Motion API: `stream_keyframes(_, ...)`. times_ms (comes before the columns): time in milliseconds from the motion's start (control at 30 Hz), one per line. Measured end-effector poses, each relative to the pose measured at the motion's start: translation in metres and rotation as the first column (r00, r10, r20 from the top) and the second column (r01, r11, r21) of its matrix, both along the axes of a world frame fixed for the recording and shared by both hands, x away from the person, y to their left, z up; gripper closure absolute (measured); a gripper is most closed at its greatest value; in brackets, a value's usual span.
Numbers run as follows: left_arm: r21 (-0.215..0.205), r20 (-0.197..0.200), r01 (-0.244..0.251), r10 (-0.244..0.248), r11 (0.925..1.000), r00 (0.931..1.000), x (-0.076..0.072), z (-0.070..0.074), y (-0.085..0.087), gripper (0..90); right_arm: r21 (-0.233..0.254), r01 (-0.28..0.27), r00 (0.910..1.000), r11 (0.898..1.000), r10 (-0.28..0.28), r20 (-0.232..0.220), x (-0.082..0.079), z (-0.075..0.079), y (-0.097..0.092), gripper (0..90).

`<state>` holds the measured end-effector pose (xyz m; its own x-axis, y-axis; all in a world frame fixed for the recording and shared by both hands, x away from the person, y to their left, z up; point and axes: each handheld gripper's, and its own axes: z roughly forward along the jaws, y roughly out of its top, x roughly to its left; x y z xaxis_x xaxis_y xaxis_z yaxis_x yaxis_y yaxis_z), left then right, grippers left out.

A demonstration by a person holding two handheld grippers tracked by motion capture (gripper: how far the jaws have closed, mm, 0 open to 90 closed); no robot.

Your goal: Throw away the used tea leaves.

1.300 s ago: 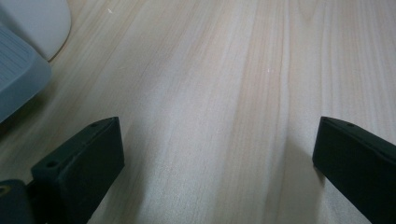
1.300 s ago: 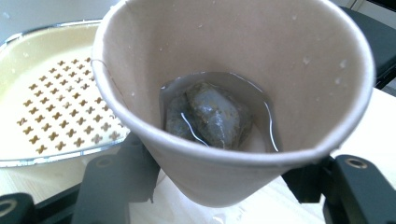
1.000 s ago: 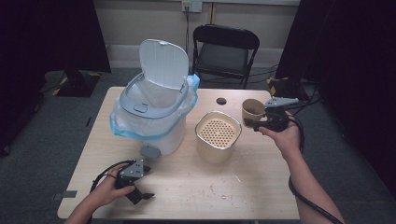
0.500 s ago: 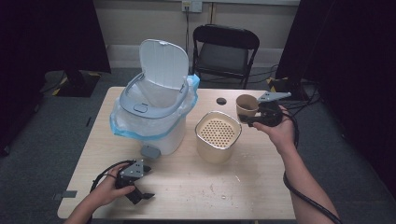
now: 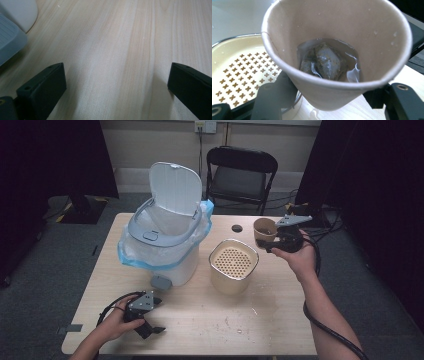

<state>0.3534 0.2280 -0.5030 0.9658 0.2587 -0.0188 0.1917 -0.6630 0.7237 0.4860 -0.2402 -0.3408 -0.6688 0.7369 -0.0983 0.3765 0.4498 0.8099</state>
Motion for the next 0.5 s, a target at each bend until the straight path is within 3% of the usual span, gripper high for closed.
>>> stream_keyframes(167, 0.008, 0.002, 0.002, -0.002, 1.0, 1.0, 0.0, 0.001, 0.0, 1.1, -0.026, 0.002, 1.0, 1.0, -0.002, 0.006, 0.002, -0.001, 0.001, 39.0)
stream_keyframes(367, 0.008, 0.002, 0.002, -0.002, 1.0, 1.0, 0.0, 0.0, 0.0, 1.0, -0.11, 0.001, 0.9977, 0.994, 0.006, 0.068, 0.0, 0.002, 0.008, 39.2)
stream_keyframes(433, 0.007, 0.001, 0.002, -0.002, 1.0, 1.0, 0.0, 0.0, 0.0, 1.0, -0.158, 0.005, 0.9953, 0.988, 0.01, 0.096, -0.001, 0.003, 0.011, 39.3)
stream_keyframes(500, 0.008, 0.001, 0.002, -0.002, 1.0, 1.0, 0.0, 0.0, 0.0, 1.0, -0.172, 0.007, 0.9943, 0.985, 0.012, 0.106, -0.002, 0.005, 0.014, 39.4)
